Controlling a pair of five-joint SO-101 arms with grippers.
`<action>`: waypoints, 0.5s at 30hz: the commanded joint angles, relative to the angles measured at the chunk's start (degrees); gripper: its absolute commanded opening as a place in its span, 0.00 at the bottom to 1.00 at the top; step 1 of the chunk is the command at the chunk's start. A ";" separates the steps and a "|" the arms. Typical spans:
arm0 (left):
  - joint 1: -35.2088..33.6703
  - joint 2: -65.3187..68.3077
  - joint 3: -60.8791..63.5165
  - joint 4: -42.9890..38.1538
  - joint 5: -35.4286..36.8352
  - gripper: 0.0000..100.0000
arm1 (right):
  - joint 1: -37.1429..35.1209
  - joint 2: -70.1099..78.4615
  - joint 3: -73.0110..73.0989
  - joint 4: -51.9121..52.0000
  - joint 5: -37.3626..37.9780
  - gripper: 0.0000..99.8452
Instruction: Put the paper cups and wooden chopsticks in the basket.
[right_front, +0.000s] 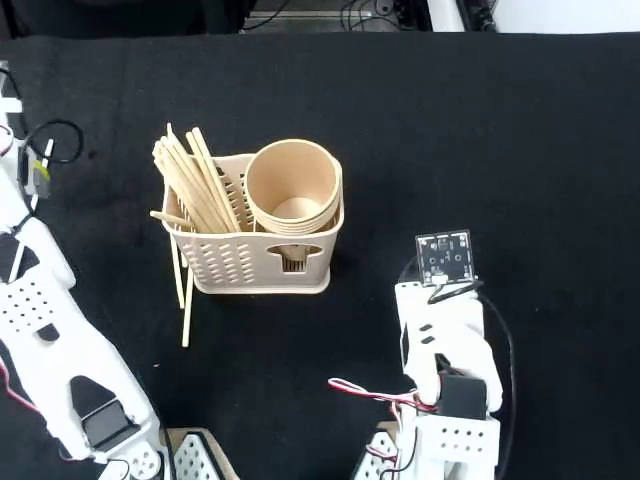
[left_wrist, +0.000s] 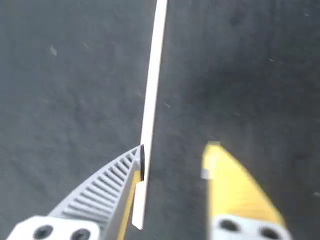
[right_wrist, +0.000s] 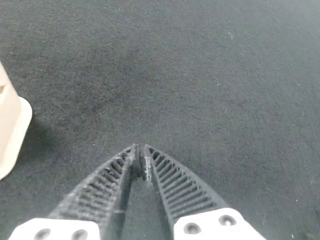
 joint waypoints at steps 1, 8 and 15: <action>-1.45 2.55 0.66 -8.35 -3.60 0.34 | 0.79 -0.22 -0.04 0.09 0.18 0.03; -3.56 12.92 -2.07 -15.21 -4.57 0.26 | 0.79 -0.22 -0.04 0.09 0.18 0.03; -3.56 21.45 -3.91 -15.03 -7.56 0.26 | 0.88 -0.22 -0.04 0.09 0.18 0.03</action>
